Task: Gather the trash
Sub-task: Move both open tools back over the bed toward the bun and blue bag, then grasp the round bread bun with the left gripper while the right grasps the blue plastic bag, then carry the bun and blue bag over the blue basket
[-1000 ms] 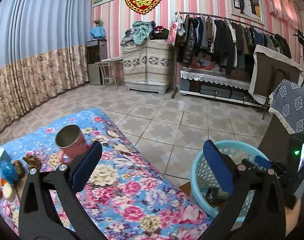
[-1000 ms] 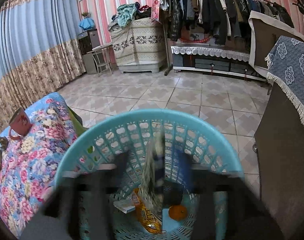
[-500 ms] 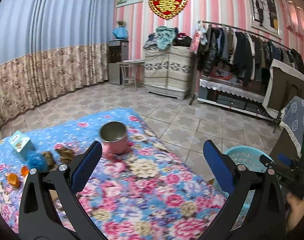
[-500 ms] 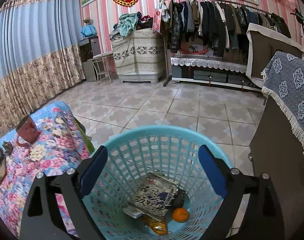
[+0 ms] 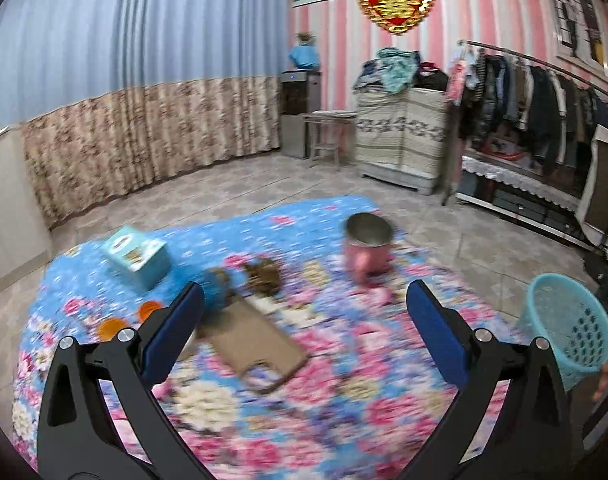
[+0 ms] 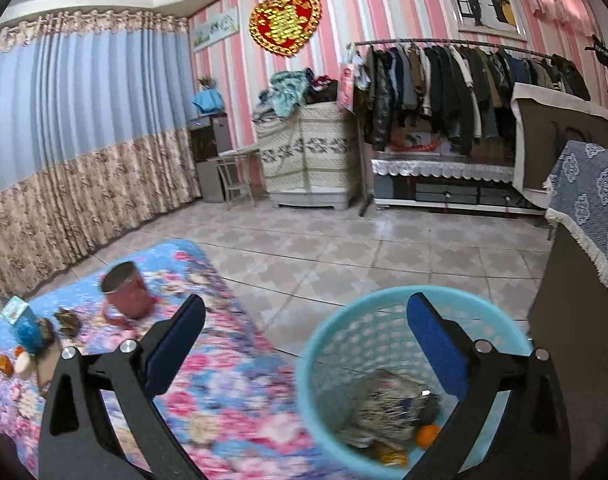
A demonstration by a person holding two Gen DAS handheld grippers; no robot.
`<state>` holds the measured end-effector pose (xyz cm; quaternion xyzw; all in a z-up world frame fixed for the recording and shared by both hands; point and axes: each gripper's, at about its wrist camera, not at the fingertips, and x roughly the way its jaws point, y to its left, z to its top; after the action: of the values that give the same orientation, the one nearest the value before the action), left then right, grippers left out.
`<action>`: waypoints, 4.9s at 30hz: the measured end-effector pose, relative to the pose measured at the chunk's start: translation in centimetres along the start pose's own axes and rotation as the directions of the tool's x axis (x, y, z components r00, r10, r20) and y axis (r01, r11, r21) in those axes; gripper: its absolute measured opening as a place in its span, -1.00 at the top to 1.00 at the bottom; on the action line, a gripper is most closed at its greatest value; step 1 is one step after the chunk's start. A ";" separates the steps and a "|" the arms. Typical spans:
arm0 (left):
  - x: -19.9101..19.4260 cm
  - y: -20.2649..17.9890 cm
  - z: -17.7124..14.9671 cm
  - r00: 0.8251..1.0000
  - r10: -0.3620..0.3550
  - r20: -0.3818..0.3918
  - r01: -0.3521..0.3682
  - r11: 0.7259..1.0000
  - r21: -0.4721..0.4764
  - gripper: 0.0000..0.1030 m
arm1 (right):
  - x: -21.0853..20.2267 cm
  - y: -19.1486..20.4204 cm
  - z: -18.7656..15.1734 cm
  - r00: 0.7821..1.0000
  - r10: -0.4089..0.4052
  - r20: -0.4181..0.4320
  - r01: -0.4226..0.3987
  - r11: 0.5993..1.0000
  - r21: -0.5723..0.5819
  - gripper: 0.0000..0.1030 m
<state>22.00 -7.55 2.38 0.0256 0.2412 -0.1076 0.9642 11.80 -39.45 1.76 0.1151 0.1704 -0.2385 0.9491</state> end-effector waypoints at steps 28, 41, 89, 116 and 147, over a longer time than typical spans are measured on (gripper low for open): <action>10.6 20.7 -4.6 0.931 0.142 -0.337 -0.181 0.980 -0.087 -0.71 | 5.2 22.2 -5.4 0.938 0.287 -0.193 -0.323 0.926 -0.197 -0.91; 13.9 23.2 -6.0 0.894 0.034 -0.447 -0.140 0.968 -0.208 -0.08 | 7.1 23.9 -7.4 0.913 0.311 -0.263 -0.368 0.908 -0.201 -0.91; 5.6 19.2 -2.6 0.967 0.161 -0.200 -0.184 0.977 -0.105 0.29 | -0.1 22.3 -2.8 0.851 0.439 -0.287 -0.512 0.815 -0.272 0.54; 5.1 -7.6 1.2 0.967 -0.233 -0.102 0.237 0.971 0.029 0.29 | -1.7 -4.9 1.3 0.993 0.080 -0.089 -0.090 0.989 -0.117 0.54; 6.6 -35.8 -4.6 0.806 -0.540 -0.242 0.590 0.763 0.262 0.24 | 0.5 -18.1 -1.2 0.985 -0.151 -0.084 0.151 0.988 0.004 0.54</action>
<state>17.70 -43.33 -4.69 0.1181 0.2891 -0.4297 0.8473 3.00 -54.86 -2.05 0.1168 0.2170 -0.3056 0.9197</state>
